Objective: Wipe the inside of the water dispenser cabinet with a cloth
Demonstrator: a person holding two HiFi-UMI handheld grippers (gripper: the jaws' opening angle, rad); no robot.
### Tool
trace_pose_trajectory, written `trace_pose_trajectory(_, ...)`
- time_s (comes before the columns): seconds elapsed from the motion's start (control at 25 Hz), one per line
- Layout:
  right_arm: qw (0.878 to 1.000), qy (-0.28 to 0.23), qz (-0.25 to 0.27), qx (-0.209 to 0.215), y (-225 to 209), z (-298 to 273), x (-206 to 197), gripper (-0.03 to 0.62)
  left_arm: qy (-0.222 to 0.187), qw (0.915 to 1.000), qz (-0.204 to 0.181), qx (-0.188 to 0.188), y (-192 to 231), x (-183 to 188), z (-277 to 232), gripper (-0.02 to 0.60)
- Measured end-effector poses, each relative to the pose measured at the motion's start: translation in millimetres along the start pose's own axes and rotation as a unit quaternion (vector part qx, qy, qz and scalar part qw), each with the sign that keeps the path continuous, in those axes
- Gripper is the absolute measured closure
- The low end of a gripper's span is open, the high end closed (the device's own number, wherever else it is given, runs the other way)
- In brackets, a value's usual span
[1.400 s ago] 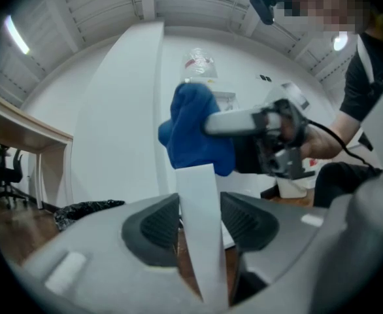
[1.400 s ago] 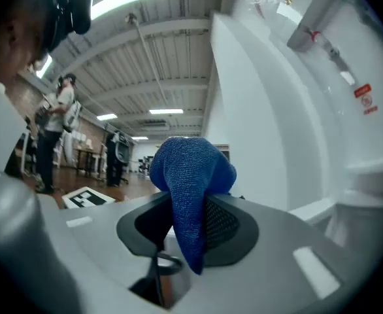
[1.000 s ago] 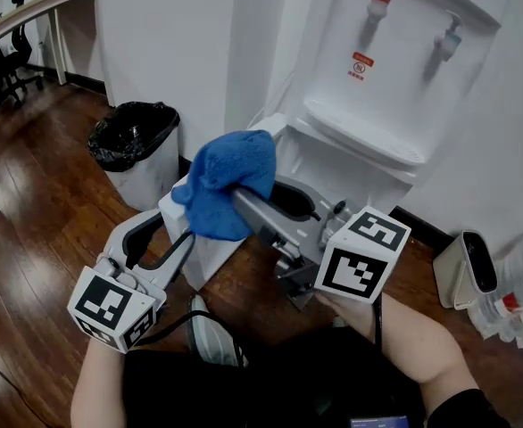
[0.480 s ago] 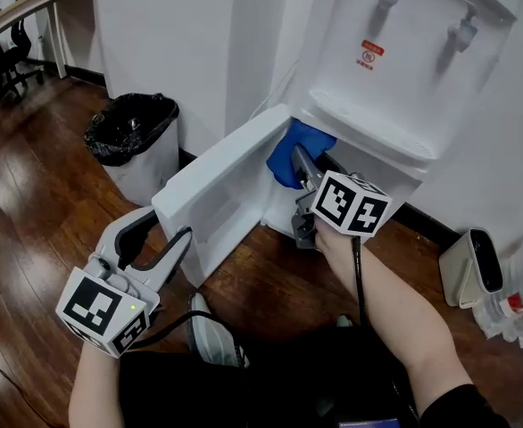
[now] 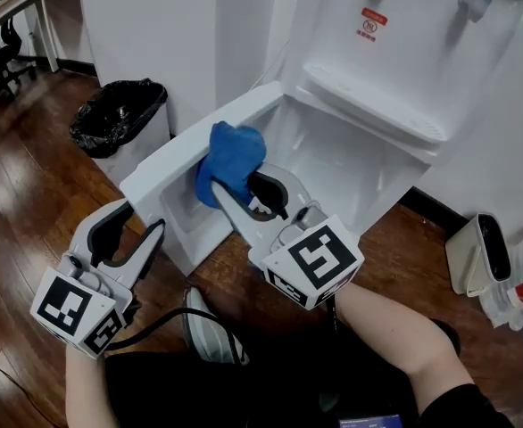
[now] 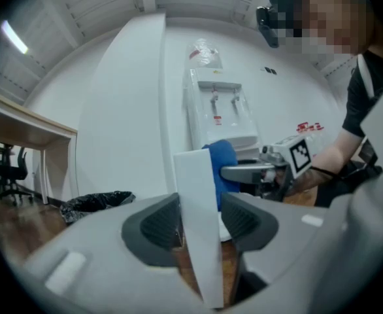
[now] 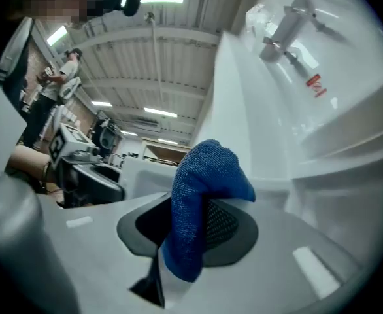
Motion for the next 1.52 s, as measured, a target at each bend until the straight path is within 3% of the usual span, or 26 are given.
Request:
trace_pose_trajectory(0.16, 0.990, -0.006, -0.033, 0.136, 51.9, -11.9, -8.1, 0.482, -0.012, 0.9994, 0.030, 0.008, 4.8, -3.0, -1.6, 0.383)
trace_pose_trajectory(0.24, 0.986, -0.011, -0.031, 0.163, 39.1, -17.9, -21.0, 0.482, -0.015, 0.9991, 0.038, 0.011, 6.2, -4.4, -1.8, 0.383)
trace_pose_trajectory(0.28, 0.988, -0.012, -0.033, 0.153, 22.6, -21.3, -27.8, 0.482, -0.015, 0.9990, 0.039, 0.012, 6.9, -4.8, -1.9, 0.383)
trace_pose_trajectory(0.32, 0.991, -0.014, -0.047, 0.123, 0.6, -23.8, -33.2, 0.482, -0.015, 0.9990, 0.039, 0.014, 7.5, -5.0, -1.8, 0.383)
trace_pose_trajectory(0.4, 0.996, -0.013, -0.088, 0.016, -50.4, -21.9, -40.1, 0.482, -0.014, 0.9990, 0.039, 0.017, 8.2, -5.8, -1.6, 0.383)
trace_pose_trajectory(0.52, 0.984, 0.003, -0.080, -0.157, -108.5, -5.6, -46.2, 0.484, -0.006, 0.9992, 0.037, 0.012, 6.7, -8.9, -3.8, 0.383)
trace_pose_trajectory(0.6, 0.975, 0.014, -0.052, -0.216, -121.8, 2.6, -49.3, 0.484, 0.002, 0.9994, 0.034, 0.007, 4.6, -11.7, -6.9, 0.383)
trace_pose_trajectory(0.68, 0.972, 0.021, -0.027, -0.230, -117.4, 1.4, -51.1, 0.484, 0.006, 0.9994, 0.032, 0.006, 3.7, -13.1, -8.9, 0.383)
trace_pose_trajectory(0.76, 0.980, 0.021, -0.019, -0.196, -98.1, -6.9, -50.3, 0.482, 0.008, 0.9994, 0.032, 0.006, 3.3, -14.5, -9.9, 0.383)
trace_pose_trajectory(0.88, 0.996, 0.002, -0.033, -0.081, -47.3, -18.8, -46.2, 0.482, 0.016, 0.9994, 0.030, 0.006, 2.7, -18.8, -11.0, 0.383)
trace_pose_trajectory(0.96, 0.999, -0.001, -0.046, -0.012, -12.7, -25.8, -44.5, 0.482, 0.035, 0.9989, 0.030, 0.011, 5.0, -25.5, -10.9, 0.383)
trace_pose_trajectory(1.12, 0.995, 0.017, -0.072, 0.073, 28.9, -35.7, -52.9, 0.482, 0.093, 0.9946, 0.041, 0.020, 8.0, -48.7, -13.0, 0.383)
trace_pose_trajectory(1.28, 0.981, 0.038, -0.098, 0.163, 44.9, -37.1, -66.4, 0.482, 0.098, 0.9935, 0.055, 0.017, 8.4, -54.5, -16.0, 0.383)
trace_pose_trajectory(1.36, 0.982, 0.055, -0.099, 0.151, 24.3, -36.8, -73.4, 0.482, 0.095, 0.9936, 0.057, 0.018, 8.6, -54.3, -15.7, 0.383)
trace_pose_trajectory(1.52, 0.995, 0.075, -0.064, -0.014, -51.7, -32.0, -78.6, 0.482, 0.094, 0.9936, 0.056, 0.028, 11.3, -54.4, -16.6, 0.383)
Point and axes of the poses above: the fingertips, and each gripper's own axes: z backward along the fingers, y to its left, x out of its top, the point moved 4 cm from there along z, backward along the fingers, and after that the axes turned 8 degrees about -z, right-handed, at the moved point
